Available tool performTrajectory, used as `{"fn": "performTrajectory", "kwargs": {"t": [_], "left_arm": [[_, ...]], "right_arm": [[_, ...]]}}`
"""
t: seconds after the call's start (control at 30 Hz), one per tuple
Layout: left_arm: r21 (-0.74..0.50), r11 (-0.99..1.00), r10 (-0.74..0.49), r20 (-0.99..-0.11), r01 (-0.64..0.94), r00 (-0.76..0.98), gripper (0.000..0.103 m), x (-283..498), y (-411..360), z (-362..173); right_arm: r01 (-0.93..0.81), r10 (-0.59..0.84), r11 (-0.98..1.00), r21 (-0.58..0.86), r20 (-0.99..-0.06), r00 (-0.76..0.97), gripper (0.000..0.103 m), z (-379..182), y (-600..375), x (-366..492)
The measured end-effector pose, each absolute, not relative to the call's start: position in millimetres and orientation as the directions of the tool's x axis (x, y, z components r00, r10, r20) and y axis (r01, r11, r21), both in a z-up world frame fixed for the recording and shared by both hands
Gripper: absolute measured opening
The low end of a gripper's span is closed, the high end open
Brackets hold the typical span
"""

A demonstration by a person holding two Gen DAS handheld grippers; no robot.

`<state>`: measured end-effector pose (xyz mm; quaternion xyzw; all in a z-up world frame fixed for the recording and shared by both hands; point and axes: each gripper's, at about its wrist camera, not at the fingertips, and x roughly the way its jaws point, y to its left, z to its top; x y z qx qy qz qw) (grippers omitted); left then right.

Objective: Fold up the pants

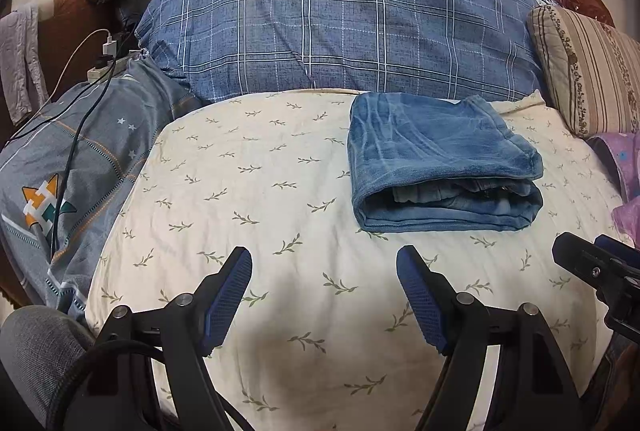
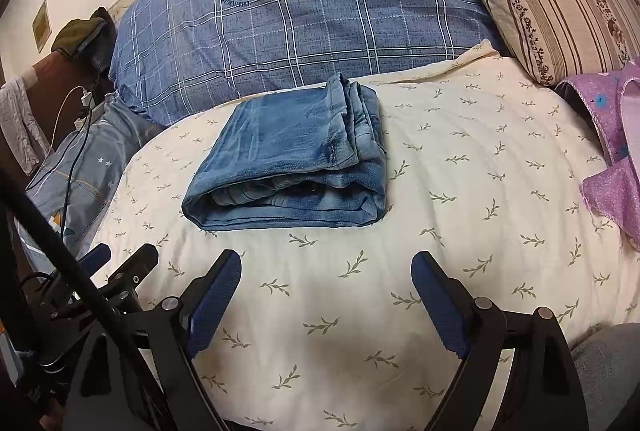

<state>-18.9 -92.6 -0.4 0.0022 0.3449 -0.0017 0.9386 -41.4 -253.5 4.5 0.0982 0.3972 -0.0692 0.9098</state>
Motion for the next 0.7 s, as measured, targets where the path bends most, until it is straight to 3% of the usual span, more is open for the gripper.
{"fn": "performTrajectory", "kwargs": {"t": [0.7], "left_arm": [[0.002, 1.0, -0.003, -0.648, 0.005, 0.762, 0.075, -19.2, -93.2, -0.3]], "right_arm": [[0.207, -0.05, 0.97, 0.124, -0.735, 0.676, 0.088, 3.2, -252.3, -42.5]]}}
